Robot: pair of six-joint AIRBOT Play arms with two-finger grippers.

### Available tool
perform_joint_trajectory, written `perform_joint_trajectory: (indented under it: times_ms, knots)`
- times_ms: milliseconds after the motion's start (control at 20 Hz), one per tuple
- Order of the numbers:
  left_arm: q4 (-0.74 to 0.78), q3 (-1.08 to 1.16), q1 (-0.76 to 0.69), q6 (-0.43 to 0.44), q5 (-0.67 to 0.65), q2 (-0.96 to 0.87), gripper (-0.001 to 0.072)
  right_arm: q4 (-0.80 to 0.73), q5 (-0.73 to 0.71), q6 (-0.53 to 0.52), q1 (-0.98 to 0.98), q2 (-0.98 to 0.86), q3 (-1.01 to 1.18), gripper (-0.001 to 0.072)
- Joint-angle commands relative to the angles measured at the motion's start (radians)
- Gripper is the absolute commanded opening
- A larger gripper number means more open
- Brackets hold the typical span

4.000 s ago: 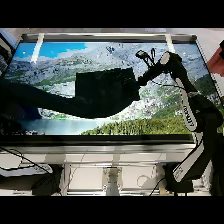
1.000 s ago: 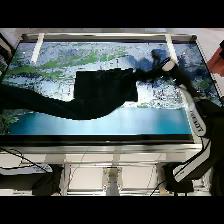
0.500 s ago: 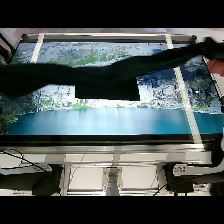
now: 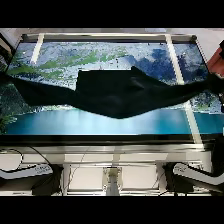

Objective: Fold the clothes and pants, and hang the long-sleeved shirts on hangers.

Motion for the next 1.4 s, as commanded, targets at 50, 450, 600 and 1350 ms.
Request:
perform_joint_trajectory:
  times_ms: [50, 450, 600, 1350]
  knots:
    - [0.296, -0.23, -0.013, 0.004, 0.009, 0.047, 0.002, -0.249, -0.028, -0.048, -0.006, 0.074, -0.275, 0.0039]
    - [0.337, -0.242, -0.014, 0.127, 0.138, 0.047, 0.0021, -0.327, -0.151, -0.046, -0.196, 0.068, -0.307, 0.0039]
    - [0.341, -0.242, -0.009, 0.188, 0.148, 0.047, 0.0021, -0.278, -0.214, -0.048, -0.294, 0.067, -0.307, 0.004]
    - [0.323, -0.402, -0.082, -0.118, 0.56, 0.037, 0.002, 0.137, -0.292, -0.039, -0.176, -0.136, -0.198, 0.0038]
